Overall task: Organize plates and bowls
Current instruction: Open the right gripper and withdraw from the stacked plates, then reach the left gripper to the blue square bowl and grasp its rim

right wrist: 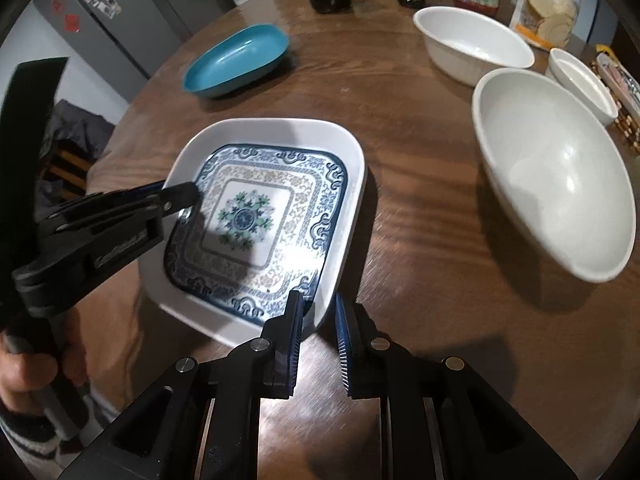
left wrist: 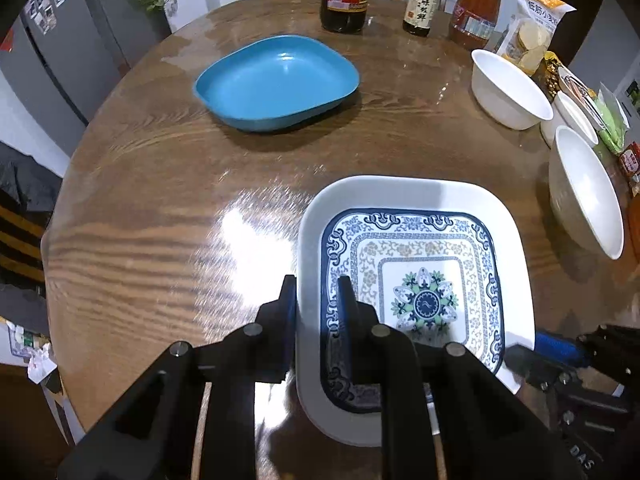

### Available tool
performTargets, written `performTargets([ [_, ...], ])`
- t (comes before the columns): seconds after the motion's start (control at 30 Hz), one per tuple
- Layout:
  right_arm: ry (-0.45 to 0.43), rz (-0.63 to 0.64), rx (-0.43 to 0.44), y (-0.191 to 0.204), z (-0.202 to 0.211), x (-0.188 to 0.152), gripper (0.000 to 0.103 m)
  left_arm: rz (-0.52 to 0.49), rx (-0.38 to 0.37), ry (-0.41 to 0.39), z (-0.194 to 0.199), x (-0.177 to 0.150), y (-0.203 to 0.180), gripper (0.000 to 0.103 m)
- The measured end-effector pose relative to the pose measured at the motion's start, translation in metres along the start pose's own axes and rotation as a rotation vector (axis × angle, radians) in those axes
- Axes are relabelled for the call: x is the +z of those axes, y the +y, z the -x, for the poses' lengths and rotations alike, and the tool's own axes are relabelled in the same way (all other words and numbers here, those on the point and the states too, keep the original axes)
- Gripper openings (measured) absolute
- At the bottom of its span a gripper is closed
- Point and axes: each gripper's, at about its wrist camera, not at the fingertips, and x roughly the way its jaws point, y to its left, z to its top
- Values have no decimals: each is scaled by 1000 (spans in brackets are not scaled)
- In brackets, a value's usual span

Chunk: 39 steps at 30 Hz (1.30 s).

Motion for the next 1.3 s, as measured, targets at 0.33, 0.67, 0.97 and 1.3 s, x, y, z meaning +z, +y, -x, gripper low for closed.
performTargets([
  [0.33, -98, -12, -7, -4, 22, -1, 18, 17, -10, -4, -1, 6, -6, 19],
  [0.67, -179, -13, -17, -1, 53, -4, 36, 12, 1, -100, 34, 2, -7, 55],
  [0.97, -236, -41, -21, -8, 72, 8, 58, 46, 38, -164, 55, 8, -5, 87],
  [1.3, -276, -45, -7, -19, 82, 24, 59, 193, 25, -137, 47, 22, 37, 90],
])
